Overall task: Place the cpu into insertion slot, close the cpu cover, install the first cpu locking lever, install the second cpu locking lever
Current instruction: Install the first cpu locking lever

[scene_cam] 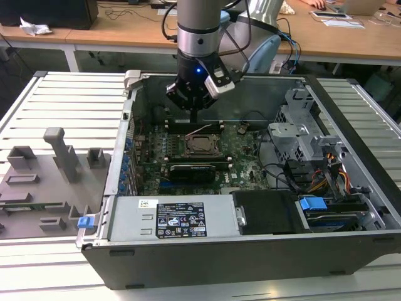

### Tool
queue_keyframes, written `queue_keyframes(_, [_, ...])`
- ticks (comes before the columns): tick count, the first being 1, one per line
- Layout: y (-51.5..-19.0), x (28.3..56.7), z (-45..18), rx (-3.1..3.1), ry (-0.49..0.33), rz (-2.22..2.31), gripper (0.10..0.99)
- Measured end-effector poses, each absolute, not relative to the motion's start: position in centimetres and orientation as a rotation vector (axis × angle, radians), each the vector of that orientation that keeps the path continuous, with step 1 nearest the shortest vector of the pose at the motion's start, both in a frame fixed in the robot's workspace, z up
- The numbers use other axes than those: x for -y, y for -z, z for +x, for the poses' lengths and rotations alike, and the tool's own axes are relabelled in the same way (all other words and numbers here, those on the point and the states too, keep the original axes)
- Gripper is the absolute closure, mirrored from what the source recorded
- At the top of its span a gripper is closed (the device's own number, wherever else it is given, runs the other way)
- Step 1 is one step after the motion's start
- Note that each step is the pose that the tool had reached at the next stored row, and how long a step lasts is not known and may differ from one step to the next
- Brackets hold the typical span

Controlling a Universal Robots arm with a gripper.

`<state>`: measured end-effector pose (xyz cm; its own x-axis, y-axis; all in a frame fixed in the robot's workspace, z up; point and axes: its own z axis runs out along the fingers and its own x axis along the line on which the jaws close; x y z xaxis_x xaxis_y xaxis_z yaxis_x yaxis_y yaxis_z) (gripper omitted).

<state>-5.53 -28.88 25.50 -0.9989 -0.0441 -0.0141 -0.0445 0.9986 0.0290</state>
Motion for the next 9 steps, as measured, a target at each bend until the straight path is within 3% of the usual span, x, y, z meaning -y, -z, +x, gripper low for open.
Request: queue_keyframes(9, [-25.43, 28.88, -5.23, -3.127, -0.046, -0.069, 0.980])
